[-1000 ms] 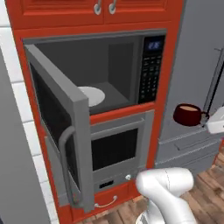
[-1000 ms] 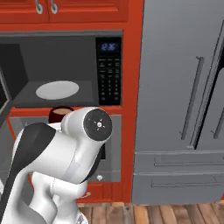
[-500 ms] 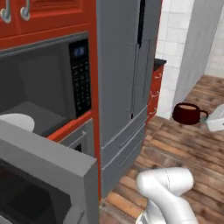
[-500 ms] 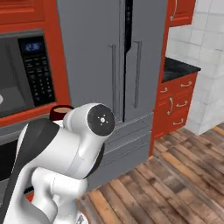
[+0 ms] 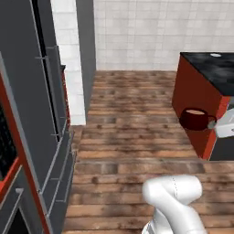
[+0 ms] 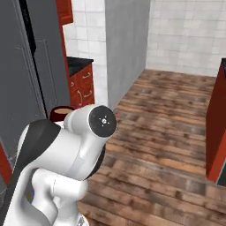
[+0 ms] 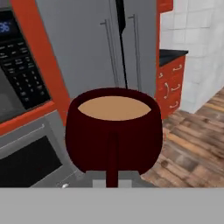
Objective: Pick the cup of tea, navigate to the dining table, and place it on the saucer.
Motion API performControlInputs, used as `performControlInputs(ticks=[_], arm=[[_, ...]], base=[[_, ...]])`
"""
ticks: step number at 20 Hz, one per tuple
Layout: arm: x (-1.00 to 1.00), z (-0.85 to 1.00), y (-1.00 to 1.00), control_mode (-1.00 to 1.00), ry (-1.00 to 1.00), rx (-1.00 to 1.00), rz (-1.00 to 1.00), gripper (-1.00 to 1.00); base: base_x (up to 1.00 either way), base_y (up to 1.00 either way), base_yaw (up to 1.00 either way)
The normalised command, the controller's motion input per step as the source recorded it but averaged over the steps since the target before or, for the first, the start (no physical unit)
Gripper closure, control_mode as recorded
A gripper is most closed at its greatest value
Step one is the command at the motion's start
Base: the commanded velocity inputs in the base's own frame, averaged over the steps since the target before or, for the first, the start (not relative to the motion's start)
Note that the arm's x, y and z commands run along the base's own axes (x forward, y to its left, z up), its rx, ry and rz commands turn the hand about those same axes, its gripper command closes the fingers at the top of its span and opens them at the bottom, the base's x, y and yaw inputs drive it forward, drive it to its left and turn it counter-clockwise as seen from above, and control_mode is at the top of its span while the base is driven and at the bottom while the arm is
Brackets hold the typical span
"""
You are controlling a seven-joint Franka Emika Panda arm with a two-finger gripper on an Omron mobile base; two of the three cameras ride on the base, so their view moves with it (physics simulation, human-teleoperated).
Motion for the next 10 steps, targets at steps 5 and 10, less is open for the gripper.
performControlInputs(ticks=[5, 10], arm=[[0.00, 0.00, 0.00, 1.00, 0.00, 0.00, 0.00, 1.00], [0.00, 0.00, 0.00, 1.00, 0.00, 0.00, 0.00, 1.00]], base=[[0.01, 0.04, -0.90], [0.24, 0.00, -0.80]])
